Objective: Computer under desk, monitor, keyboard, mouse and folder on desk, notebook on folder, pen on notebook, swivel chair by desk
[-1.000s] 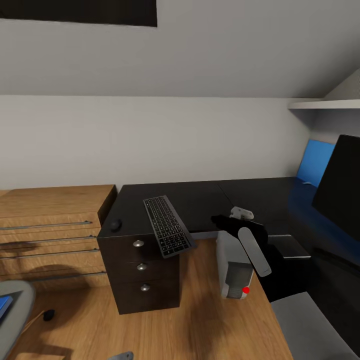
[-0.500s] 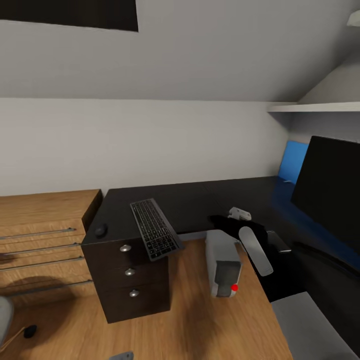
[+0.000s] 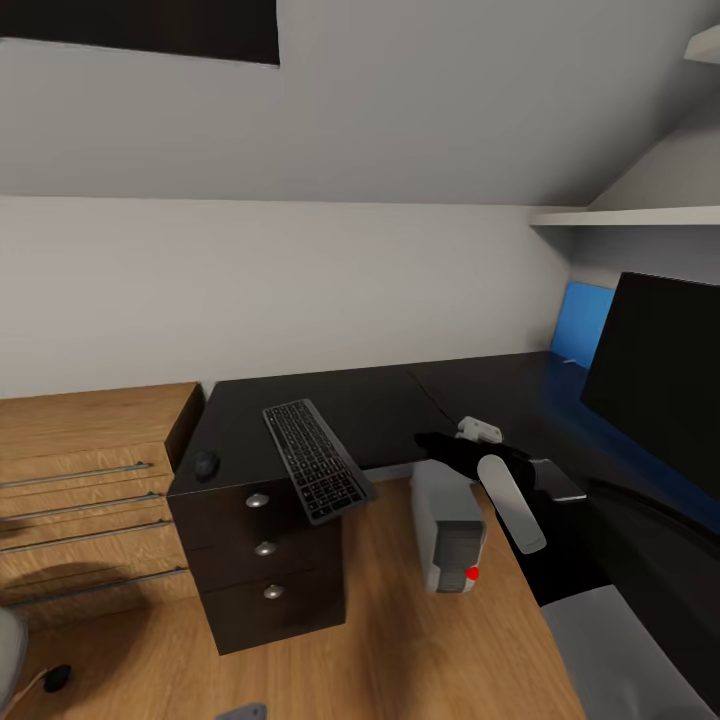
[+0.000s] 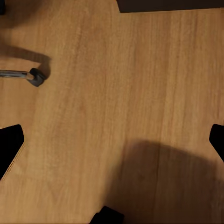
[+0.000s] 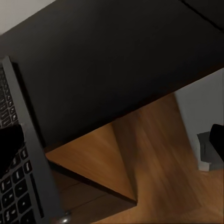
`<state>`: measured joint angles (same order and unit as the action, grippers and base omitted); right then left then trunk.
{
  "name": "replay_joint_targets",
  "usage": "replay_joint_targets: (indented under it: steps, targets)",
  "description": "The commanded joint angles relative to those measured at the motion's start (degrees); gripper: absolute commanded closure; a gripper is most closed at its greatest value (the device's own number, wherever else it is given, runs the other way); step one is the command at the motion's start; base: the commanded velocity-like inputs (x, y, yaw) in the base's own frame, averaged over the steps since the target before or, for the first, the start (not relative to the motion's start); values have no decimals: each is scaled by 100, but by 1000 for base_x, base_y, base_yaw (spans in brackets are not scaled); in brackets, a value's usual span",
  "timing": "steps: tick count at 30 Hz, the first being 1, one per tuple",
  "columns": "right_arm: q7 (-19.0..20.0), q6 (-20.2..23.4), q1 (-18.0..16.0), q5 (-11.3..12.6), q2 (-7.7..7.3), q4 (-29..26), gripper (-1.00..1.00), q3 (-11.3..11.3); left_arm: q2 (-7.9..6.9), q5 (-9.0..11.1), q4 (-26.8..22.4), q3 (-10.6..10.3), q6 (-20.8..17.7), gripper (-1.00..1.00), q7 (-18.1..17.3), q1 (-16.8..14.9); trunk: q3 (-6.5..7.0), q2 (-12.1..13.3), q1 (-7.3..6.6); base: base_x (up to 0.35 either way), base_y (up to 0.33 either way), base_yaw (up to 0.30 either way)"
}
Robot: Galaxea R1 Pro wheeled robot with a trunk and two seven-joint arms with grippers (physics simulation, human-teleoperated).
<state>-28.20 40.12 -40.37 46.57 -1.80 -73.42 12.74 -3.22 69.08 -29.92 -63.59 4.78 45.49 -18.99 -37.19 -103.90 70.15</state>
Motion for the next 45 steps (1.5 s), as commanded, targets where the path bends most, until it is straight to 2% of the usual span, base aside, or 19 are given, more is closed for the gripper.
replay_joint_targets:
  steps: [1, 8, 19, 27, 38, 45]
  targets:
    - [-58, 5, -6, 54, -5, -6, -100, 15, -7, 60, -11, -45, 50, -100, 22, -8, -6, -3, 0, 0, 278, 0]
    - [-54, 5, -6, 54, -5, -4, -100, 18, -10, 61, -11, -46, 50, -100, 22, -8, -6, -3, 0, 0, 270, -53]
    - [-54, 2, 3, 59, -5, 3, -100, 18, -5, 61, -10, -42, 50, -100, 22, -8, -14, -3, 0, -71, 60, -201]
    - [-54, 0, 3, 62, -5, 0, -100, 18, -11, 57, -8, -40, 50, -100, 25, -8, -16, -3, 0, -214, 133, -29]
    - [-56, -37, 11, 63, -5, 3, -100, 16, -23, 54, -8, -38, 50, -100, 23, -9, -17, -3, 0, -26, 206, -2]
    - [-62, -81, 12, 70, -5, 3, -100, 10, -24, 61, -6, -31, 50, -100, 22, -9, -17, -3, 0, -1, 61, 0]
